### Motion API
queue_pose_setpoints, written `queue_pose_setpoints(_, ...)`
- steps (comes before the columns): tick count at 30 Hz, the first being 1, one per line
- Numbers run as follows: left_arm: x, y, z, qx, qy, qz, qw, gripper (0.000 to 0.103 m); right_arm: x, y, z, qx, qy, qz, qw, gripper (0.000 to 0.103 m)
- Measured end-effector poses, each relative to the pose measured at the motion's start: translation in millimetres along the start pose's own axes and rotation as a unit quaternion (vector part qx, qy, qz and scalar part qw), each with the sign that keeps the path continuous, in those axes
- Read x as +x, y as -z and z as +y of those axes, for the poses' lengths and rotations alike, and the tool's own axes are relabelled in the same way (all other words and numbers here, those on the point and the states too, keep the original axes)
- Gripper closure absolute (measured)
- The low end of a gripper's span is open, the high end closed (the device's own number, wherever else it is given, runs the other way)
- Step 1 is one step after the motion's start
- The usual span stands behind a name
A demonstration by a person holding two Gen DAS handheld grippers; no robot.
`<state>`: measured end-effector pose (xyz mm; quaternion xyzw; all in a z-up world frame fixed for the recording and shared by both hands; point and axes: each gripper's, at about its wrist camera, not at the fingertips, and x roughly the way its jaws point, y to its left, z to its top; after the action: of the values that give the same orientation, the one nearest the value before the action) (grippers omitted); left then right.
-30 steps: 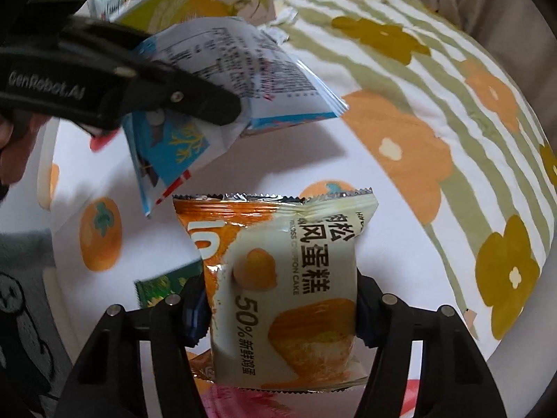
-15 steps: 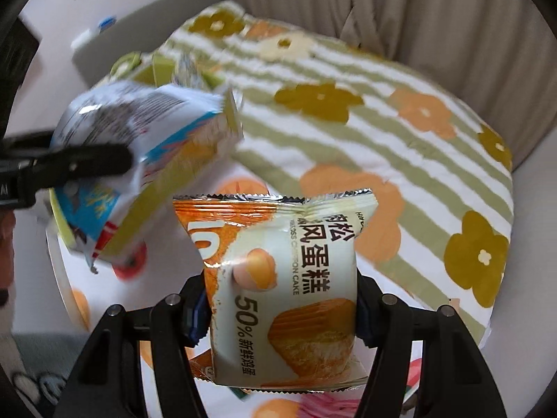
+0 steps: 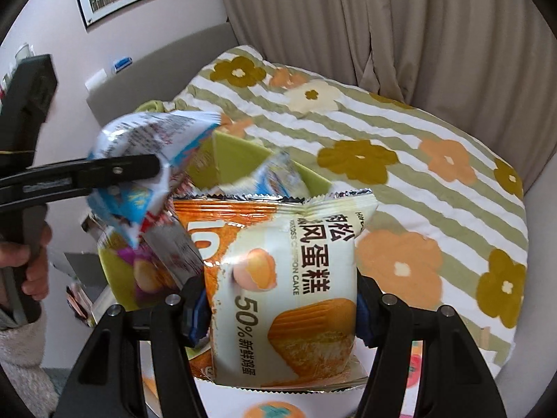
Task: Organize snacks
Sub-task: 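Carry both bags into the green box and open both tools to release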
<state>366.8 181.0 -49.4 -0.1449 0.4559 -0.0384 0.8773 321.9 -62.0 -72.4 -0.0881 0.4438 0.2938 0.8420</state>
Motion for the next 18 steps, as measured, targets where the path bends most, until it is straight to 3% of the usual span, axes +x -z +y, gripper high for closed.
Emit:
queue_pose_setpoints(6, 45.3, -24.0, 34.5, -0.014, 0.019, 0.04, 0.9989, 0.048, 28.5, -15.8, 28.1, 0.026, 0.01, 0.008, 1.0, 0.043)
queue_pose_setpoints(8, 61.4, -29.7, 42.2, -0.022, 0.02, 0.059, 0.9978, 0.03, 39.1, -18.2, 31.1, 0.04, 0.009, 0.016, 0.999, 0.043)
queue_pose_setpoints(9, 67.3, -31.3, 46.1, -0.027, 0.019, 0.062, 0.9975, 0.009, 43.4, -18.7, 31.9, 0.046, 0.01, 0.018, 0.999, 0.043)
queue_pose_setpoints(10, 69.0, -31.2, 48.9, -0.031, 0.021, 0.059, 0.9975, 0.0, 48.0, -19.2, 32.6, 0.052, 0.012, 0.021, 0.998, 0.043)
queue_pose_setpoints(18, 60.0, -11.4, 70.8, -0.026, 0.031, 0.066, 0.997, 0.0, 67.0, -13.2, 36.1, 0.085, 0.024, 0.035, 0.995, 0.043)
